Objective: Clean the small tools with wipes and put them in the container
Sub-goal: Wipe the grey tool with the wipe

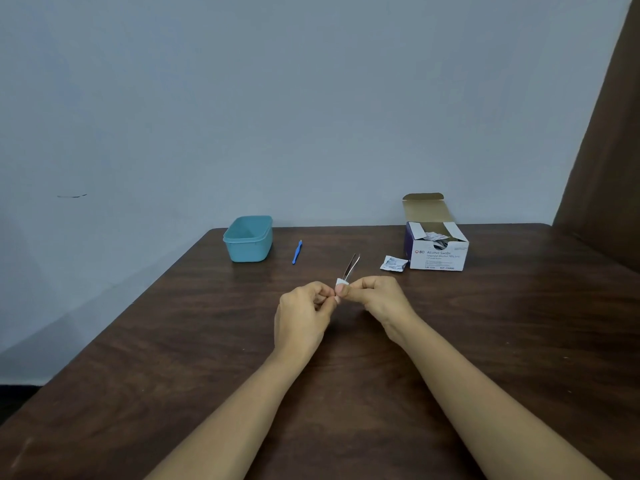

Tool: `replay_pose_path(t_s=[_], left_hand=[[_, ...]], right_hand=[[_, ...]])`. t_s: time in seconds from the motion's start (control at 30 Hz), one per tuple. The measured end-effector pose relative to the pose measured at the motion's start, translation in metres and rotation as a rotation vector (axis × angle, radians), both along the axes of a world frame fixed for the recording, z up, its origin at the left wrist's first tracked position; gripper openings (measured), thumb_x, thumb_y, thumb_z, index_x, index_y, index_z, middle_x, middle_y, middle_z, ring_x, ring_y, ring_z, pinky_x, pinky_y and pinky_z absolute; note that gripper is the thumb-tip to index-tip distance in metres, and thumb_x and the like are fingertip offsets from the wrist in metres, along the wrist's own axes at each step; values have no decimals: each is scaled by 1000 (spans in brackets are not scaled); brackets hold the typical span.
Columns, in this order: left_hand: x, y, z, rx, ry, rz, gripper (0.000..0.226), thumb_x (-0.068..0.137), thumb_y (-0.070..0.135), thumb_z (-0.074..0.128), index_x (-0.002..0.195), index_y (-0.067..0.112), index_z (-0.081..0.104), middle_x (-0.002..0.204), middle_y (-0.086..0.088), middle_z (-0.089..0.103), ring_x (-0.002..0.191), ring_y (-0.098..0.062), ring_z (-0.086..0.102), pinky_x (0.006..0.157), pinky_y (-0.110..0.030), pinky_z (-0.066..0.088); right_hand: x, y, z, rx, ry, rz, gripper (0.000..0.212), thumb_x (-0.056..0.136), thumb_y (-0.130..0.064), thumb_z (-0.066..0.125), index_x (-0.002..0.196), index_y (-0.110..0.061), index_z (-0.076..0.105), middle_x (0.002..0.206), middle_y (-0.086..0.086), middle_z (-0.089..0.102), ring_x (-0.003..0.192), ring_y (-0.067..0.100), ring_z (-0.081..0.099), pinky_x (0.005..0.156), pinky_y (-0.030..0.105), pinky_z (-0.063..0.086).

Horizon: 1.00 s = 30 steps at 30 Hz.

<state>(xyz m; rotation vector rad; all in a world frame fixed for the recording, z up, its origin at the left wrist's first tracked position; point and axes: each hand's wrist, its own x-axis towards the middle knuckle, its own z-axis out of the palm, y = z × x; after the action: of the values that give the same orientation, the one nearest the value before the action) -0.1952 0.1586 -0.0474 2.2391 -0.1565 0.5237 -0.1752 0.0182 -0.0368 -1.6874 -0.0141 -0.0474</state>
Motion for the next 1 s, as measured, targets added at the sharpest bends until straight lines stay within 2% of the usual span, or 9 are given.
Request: replay_pose_path(t_s=[0.1,0.23,0.33,0.47,0.63,0.7,0.77,0.87,1.0], left_hand=[[-2,0,1,38,-21,-3,7,86,29,70,90,23,73,78,9,71,75,-5,66,72,-32,56],[-3,0,2,113,-43,11,11,88,29,68,95,23,72,81,9,71,77,-6,65,72,-29,55],[-4,-2,4,140,-44,21,14,90,30,65,99,22,71,84,7,71,79,-6,65,70,-22,53],[-4,-4,5,135,-21,34,14,90,34,64,98,25,71,85,10,70,78,-2,62,70,-22,51],[-4,-1,4,162,-15,42,12,90,32,64,98,24,70,82,10,69,79,-5,64,73,-30,56],[-4,0,4,170,-9,41,12,90,31,64,98,25,70,84,10,70,82,-7,65,75,-32,55],[-5,1,4,176,-10,30,12,90,31,65,99,25,70,86,9,71,83,-9,66,76,-33,55],[-6,-1,4,172,-37,14,13,89,33,65,98,25,71,86,9,72,82,-8,66,75,-32,55],[-5,-4,5,159,-52,19,15,90,35,64,99,24,71,86,9,72,81,-6,66,74,-28,55]], right_hand=[[-2,-4,5,2,37,61,21,77,-23,78,61,-15,68,68,-5,67,64,-3,55,58,10,38],[-3,-4,6,13,55,73,19,76,-23,79,64,-12,67,72,-4,68,69,-2,56,64,16,37],[-3,3,1,103,7,-58,22,75,-21,80,62,-13,64,71,-4,67,76,4,59,69,19,39],[-1,5,-2,189,-46,-172,23,75,-27,80,62,-15,66,69,-4,66,77,7,58,70,19,42],[-1,3,-3,-45,-46,-48,23,76,-30,79,60,-20,67,70,-5,67,79,9,60,71,24,43],[0,2,-2,-74,-20,-7,23,76,-30,79,59,-20,67,68,-7,67,77,7,58,72,24,41],[2,-1,1,-61,22,37,23,76,-27,79,59,-19,66,66,-8,66,73,4,55,69,22,37],[1,-6,5,-32,63,97,20,76,-26,79,63,-16,66,74,-4,68,76,4,54,68,22,36],[2,-2,2,132,29,-39,24,78,-26,77,60,-18,63,64,-9,63,68,5,50,66,22,35]])
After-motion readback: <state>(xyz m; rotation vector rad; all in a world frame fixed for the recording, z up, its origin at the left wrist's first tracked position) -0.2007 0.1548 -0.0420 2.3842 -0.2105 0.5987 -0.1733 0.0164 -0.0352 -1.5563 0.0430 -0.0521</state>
